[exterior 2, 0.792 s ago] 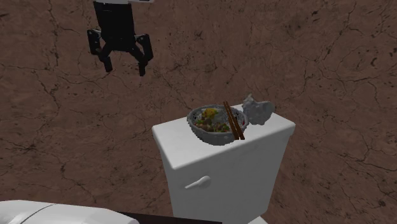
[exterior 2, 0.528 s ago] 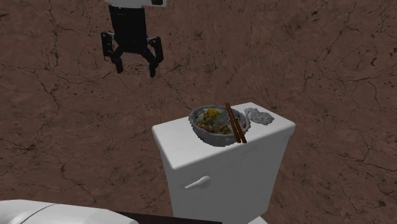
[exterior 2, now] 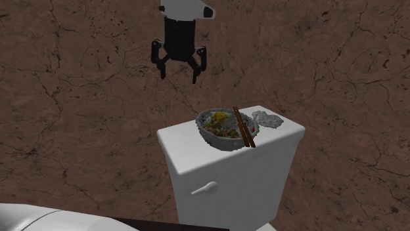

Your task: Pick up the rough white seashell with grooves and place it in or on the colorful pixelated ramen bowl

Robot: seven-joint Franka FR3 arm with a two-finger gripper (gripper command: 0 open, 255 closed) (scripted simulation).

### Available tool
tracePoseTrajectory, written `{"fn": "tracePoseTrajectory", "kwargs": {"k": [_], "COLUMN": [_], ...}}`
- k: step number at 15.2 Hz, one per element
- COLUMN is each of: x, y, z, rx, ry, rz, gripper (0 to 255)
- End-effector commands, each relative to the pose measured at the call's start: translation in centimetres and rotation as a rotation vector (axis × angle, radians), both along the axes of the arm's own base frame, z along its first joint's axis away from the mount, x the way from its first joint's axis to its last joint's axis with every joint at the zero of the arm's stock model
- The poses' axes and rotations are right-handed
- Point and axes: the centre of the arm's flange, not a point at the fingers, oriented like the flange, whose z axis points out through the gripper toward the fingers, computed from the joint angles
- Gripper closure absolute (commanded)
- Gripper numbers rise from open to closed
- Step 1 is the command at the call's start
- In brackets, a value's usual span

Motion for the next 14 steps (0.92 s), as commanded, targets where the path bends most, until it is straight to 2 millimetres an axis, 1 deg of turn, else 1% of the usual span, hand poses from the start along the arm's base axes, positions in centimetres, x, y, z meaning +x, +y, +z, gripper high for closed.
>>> {"fn": "tracePoseTrajectory", "kwargs": {"k": [1, 14], "x": [0.9, 8.0], "y": [-2.4, -18.0], "z": [-0.7, -5.0], "rx": [0.007, 0.056], "ry": [-0.002, -0.010], "rz": [-0.001, -0.011], "gripper": [0, 0]}}
